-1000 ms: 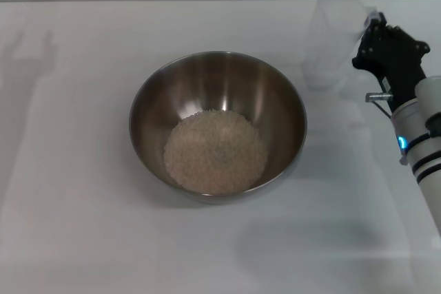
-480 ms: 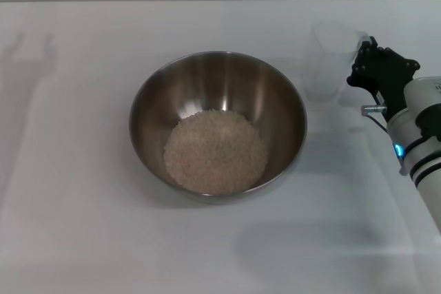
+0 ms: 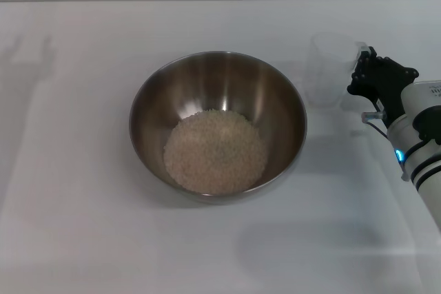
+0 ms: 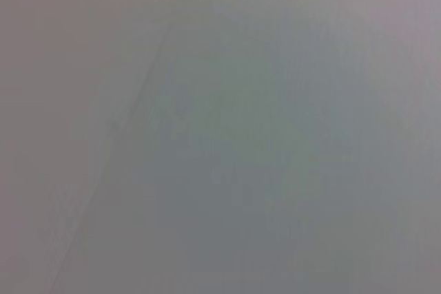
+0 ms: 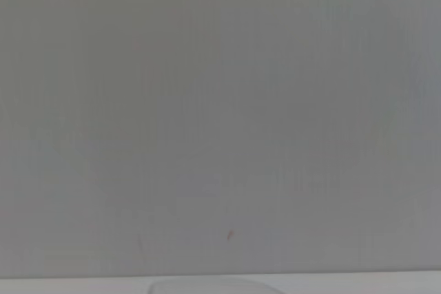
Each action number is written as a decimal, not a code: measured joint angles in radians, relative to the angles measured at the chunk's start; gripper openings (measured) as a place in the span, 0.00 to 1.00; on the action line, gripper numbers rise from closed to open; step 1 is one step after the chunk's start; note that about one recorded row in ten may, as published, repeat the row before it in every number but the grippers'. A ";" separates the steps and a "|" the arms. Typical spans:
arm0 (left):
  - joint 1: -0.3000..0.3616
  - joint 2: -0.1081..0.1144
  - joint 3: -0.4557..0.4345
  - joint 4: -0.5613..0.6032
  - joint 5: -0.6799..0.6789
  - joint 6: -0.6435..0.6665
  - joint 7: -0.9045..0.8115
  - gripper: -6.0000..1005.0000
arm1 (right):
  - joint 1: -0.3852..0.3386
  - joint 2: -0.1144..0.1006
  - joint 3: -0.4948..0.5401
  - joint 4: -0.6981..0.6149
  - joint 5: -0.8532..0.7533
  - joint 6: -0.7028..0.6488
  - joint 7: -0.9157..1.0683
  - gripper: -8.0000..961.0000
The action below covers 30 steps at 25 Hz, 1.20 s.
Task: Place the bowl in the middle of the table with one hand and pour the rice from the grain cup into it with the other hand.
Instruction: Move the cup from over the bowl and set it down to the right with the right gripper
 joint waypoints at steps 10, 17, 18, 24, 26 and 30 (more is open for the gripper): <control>0.012 -0.001 0.000 -0.021 0.000 0.001 0.000 0.54 | 0.023 0.000 -0.004 -0.031 0.000 0.017 0.001 0.02; 0.013 -0.001 0.000 -0.021 0.000 0.001 0.000 0.54 | 0.050 -0.001 -0.006 -0.058 -0.007 0.040 0.013 0.03; 0.013 0.000 0.000 -0.022 0.000 0.001 0.000 0.54 | 0.054 0.000 -0.006 -0.060 -0.008 0.048 0.013 0.03; 0.013 0.000 0.000 -0.022 0.000 0.001 0.000 0.54 | 0.060 -0.001 -0.013 -0.061 -0.010 0.061 0.013 0.09; 0.013 0.000 0.000 -0.022 0.000 0.001 0.000 0.54 | 0.061 -0.001 -0.024 -0.061 -0.010 0.062 0.013 0.10; 0.013 0.000 0.000 -0.023 0.000 0.001 0.000 0.54 | 0.060 -0.002 -0.043 -0.062 -0.011 0.060 0.013 0.10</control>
